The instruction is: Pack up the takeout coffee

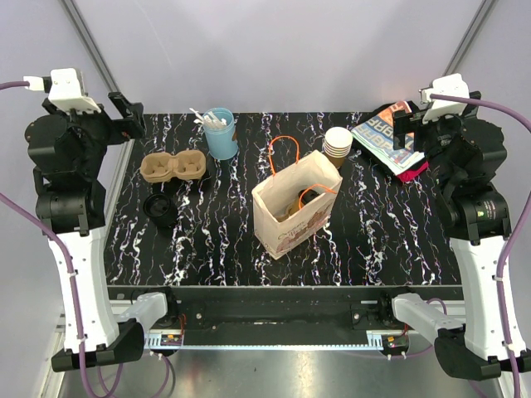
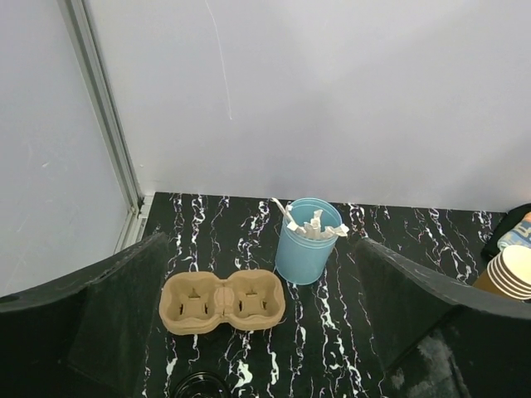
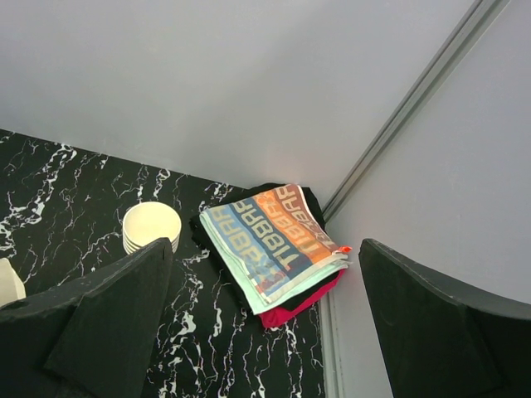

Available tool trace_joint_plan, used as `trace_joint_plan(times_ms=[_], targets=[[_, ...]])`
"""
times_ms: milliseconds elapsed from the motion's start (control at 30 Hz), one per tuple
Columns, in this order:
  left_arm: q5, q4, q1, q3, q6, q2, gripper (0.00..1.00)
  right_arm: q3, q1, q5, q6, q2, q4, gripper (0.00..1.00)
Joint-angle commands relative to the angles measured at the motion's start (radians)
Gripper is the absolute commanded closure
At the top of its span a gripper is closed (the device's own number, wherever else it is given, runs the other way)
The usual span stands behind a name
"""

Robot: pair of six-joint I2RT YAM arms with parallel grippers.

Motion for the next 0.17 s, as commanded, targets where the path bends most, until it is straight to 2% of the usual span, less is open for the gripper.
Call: trace_joint_plan(times_ms=[0, 133], targets=[[-0.015, 0.023, 0.005, 0.027, -0.011, -0.015, 0.04, 0.000, -0.003, -0.016, -0.005, -0.004, 0.005, 0.00], [-0.019, 0.021, 0.005, 0.024, -0.008, -0.020, 0.03, -0.003, -0.003, -0.017, -0.007, -0.008, 0.005, 0.00]])
